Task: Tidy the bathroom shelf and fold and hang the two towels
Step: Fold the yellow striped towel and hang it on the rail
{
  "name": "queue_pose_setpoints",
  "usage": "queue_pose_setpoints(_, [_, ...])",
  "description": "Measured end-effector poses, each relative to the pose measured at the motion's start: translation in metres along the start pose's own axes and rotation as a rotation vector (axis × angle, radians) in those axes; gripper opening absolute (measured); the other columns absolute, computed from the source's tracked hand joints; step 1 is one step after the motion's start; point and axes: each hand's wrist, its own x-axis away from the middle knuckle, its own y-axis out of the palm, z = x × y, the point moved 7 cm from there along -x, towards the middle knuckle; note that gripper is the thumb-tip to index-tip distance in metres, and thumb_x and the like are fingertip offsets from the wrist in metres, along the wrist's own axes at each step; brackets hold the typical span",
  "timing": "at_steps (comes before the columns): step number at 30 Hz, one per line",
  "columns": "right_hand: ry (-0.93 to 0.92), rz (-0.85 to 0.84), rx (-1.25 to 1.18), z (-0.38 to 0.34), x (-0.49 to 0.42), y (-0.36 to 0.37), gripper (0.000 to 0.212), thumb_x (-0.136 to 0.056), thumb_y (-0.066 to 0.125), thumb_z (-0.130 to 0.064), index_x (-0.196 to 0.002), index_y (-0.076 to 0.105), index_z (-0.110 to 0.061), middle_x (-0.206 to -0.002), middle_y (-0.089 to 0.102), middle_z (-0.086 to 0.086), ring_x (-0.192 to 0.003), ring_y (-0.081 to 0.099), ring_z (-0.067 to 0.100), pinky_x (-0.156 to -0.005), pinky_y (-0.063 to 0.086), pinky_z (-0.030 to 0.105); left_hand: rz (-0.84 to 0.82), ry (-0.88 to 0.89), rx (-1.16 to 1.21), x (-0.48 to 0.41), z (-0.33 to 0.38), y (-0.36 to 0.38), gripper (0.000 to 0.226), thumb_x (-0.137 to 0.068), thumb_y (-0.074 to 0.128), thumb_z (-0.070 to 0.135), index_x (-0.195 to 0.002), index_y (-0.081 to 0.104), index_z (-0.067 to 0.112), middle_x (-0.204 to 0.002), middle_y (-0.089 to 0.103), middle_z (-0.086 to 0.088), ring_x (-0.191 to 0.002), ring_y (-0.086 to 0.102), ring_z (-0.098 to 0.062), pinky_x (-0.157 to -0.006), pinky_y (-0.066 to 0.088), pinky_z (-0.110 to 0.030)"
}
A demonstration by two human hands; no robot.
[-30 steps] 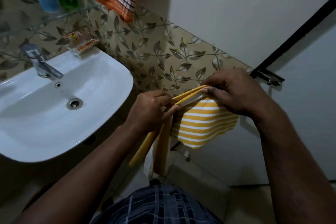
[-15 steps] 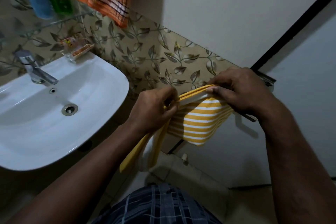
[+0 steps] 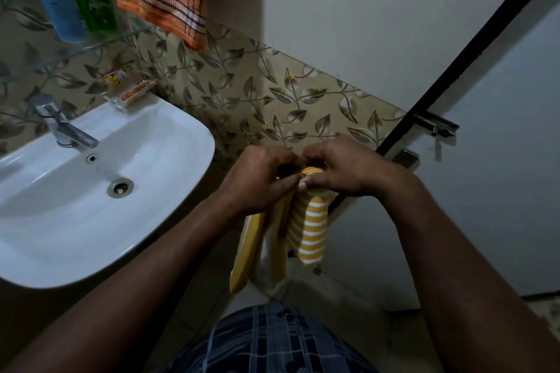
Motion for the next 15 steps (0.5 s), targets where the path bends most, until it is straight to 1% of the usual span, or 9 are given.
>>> queue_pose_setpoints(2, [-0.016,0.001,-0.047,0.003,0.001,0.002,0.022,-0.084,0.082,-0.041,-0.092,0.068,-0.025,-0.087,0.069,-0.008,-0.082,0.066,0.013,-0.071,0.056,0.040,-0.016,0.004,0.024,0.002,-0.002,0.000,0.021,-0.090,0.078,0.027,-0.108,0.076,0.016,-0.094,0.077,0.006,-0.083,0.072,-0.004,-0.071,0.061,-0.034])
queue_pose_setpoints(5, [-0.016,0.019,-0.069,0.005,0.002,0.002,0.025,-0.083,0.084,-0.040,-0.081,0.065,-0.025,-0.076,0.067,-0.004,-0.072,0.065,0.015,-0.066,0.055,0.041,-0.018,-0.042,0.074,0.004,-0.006,0.000,0.028,-0.087,0.081,0.027,-0.106,0.061,0.020,-0.093,0.072,0.006,-0.083,0.072,-0.009,-0.070,0.061,-0.039])
queue_pose_setpoints(7, [-0.029,0.028,-0.079,0.005,0.002,0.005,0.023,-0.085,0.082,-0.041,-0.081,0.067,-0.024,-0.076,0.067,-0.003,-0.071,0.065,0.017,-0.066,0.055,0.043,-0.045,-0.072,0.089,0.006,-0.011,0.006,0.031,-0.086,0.080,0.026,-0.106,0.057,0.022,-0.096,0.070,0.006,-0.087,0.071,-0.009,-0.072,0.060,-0.037])
queue_pose_setpoints(9, [-0.040,0.048,-0.131,0.009,0.004,0.008,0.019,-0.088,0.079,-0.038,-0.083,0.069,-0.023,-0.078,0.069,-0.002,-0.073,0.065,0.018,-0.068,0.056,0.049,-0.067,-0.102,0.090,0.011,-0.015,0.016,0.026,-0.088,0.078,0.026,-0.106,0.059,0.023,-0.098,0.070,0.007,-0.088,0.069,-0.007,-0.073,0.059,-0.033])
queue_pose_setpoints(11, [-0.029,0.076,-0.195,0.014,0.007,0.007,0.018,-0.091,0.076,-0.037,-0.082,0.070,-0.023,-0.077,0.068,-0.002,-0.074,0.065,0.020,-0.070,0.055,0.050,-0.050,-0.132,0.110,0.016,-0.017,0.025,0.019,-0.089,0.075,0.027,-0.104,0.065,0.022,-0.095,0.070,0.007,-0.087,0.068,-0.008,-0.074,0.059,-0.038])
queue_pose_setpoints(12, [-0.025,0.091,-0.205,0.015,0.009,0.006,0.019,-0.091,0.074,-0.039,-0.082,0.070,-0.023,-0.078,0.068,-0.002,-0.075,0.065,0.019,-0.069,0.055,0.050,-0.024,-0.158,0.132,0.019,-0.018,0.026,0.016,-0.090,0.075,0.026,-0.104,0.067,0.021,-0.094,0.070,0.007,-0.086,0.068,-0.009,-0.074,0.059,-0.039])
queue_pose_setpoints(13, [-0.025,0.101,-0.200,0.016,0.010,0.004,0.020,-0.092,0.072,-0.041,-0.084,0.071,-0.023,-0.079,0.069,-0.003,-0.076,0.066,0.018,-0.070,0.056,0.049,0.006,-0.190,0.158,0.022,-0.019,0.026,0.015,-0.090,0.076,0.025,-0.103,0.069,0.021,-0.092,0.071,0.008,-0.085,0.068,-0.008,-0.074,0.059,-0.038])
queue_pose_setpoints(15, [-0.027,0.109,-0.175,0.016,0.013,0.000,0.016,-0.094,0.071,-0.038,-0.089,0.074,-0.024,-0.083,0.069,-0.006,-0.078,0.066,0.013,-0.070,0.057,0.044,0.066,-0.243,0.206,0.026,-0.022,0.025,0.015,-0.090,0.078,0.023,-0.102,0.070,0.021,-0.092,0.071,0.009,-0.084,0.069,-0.006,-0.072,0.060,-0.032])
